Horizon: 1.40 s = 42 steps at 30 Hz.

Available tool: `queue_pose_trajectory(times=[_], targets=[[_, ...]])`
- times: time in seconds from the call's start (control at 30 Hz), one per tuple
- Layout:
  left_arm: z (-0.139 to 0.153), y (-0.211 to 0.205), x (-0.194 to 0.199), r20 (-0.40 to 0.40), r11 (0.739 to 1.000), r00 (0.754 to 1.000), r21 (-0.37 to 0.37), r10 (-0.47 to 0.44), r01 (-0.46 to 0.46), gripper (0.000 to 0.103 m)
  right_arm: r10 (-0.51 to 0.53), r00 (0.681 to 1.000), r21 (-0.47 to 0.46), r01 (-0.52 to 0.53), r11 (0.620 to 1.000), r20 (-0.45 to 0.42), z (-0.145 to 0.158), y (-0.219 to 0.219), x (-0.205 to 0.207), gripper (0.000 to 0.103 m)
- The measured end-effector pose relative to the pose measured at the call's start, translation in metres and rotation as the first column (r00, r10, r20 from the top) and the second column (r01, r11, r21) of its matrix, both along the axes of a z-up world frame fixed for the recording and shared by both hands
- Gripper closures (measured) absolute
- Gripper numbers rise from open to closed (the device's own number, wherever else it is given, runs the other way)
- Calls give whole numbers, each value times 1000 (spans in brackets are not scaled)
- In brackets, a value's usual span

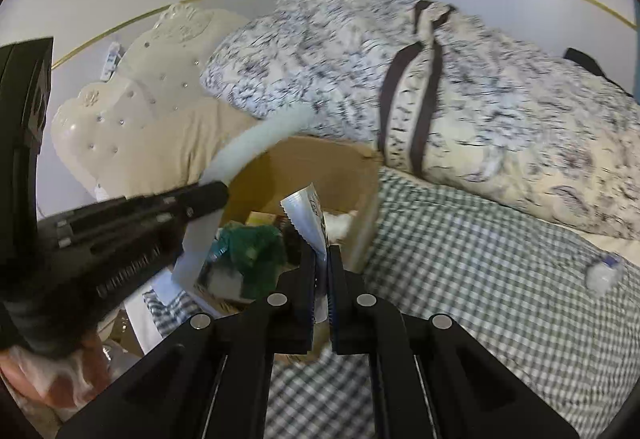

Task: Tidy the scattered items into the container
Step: 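Carry the white strip and sachet over the cardboard box, then open both tools to drop the strip and sachet into the box, then move the right tool back toward the clear cotton-swab container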

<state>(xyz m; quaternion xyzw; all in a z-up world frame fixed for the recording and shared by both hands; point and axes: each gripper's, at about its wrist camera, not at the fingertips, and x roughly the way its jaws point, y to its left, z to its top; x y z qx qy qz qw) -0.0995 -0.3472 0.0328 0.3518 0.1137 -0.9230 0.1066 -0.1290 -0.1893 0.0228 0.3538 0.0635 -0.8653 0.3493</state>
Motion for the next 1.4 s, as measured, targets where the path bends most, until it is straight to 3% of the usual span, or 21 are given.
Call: queue_pose_trajectory(times=[0.23, 0.3, 0.33, 0.37, 0.4, 0.43, 0.47, 0.5, 0.53, 0.63, 0.7, 0.83, 1.03, 1.27, 1.4], targets=[[-29, -27, -18, 47, 1000, 999, 8, 27, -28, 96, 27, 998, 25, -29, 999, 61, -31, -44, -35, 98], [-33, -29, -22, 59, 1000, 998, -10, 25, -24, 80, 44, 995, 10, -45, 999, 87, -38, -53, -43, 96], [-33, -29, -23, 65, 998, 997, -49, 39, -36, 77, 60, 994, 1, -61, 998, 91, -41, -57, -46, 91], [-33, -29, -23, 68, 994, 996, -92, 63, -57, 64, 68, 994, 2, -69, 998, 84, -42, -61, -48, 81], [-32, -31, -24, 74, 987, 993, -132, 97, -87, 38, 39, 998, 25, -41, 999, 54, -43, -62, -49, 66], [-32, -35, -23, 76, 982, 989, -151, 123, -111, 25, -15, 1000, 60, 14, 998, 13, -43, -60, -51, 43], [-30, -37, -21, 61, 981, 989, -146, 136, -126, 8, -61, 998, 81, 62, 995, -22, -43, -55, -51, 33], [-27, -37, -19, 38, 982, 990, -136, 135, -129, 7, -90, 995, 77, 93, 993, -49, -41, -47, -52, 21], [-25, -35, -16, 21, 984, 992, -128, 126, -122, 7, -100, 993, 40, 102, 994, -59, -39, -36, -52, 19], [-19, -15, -14, 11, 985, 995, -141, 102, -99, 6, -129, 991, -69, 126, 990, -34, -32, 2, -57, 19], [-14, 9, -11, -4, 988, 998, -142, 67, -67, 0, -166, 985, -94, 162, 982, -35, -29, 28, -57, 19], [-9, 60, -10, -33, 991, 999, -136, -2, -2, 0, -246, 967, -119, 238, 964, -59, -18, 85, -52, 17], [-18, 149, -18, -38, 990, 995, -105, -94, 90, 0, -365, 923, -104, 355, 929, -117, -8, 182, -31, 10], [-47, 245, -42, 3, 979, 982, -86, -187, 187, 0, -505, 860, -56, 502, 863, -76, -32, 297, -33, 10], [-74, 278, -65, 60, 973, 977, -96, -205, 210, 0, -581, 813, -35, 580, 814, -26, -54, 351, -48, 9]])
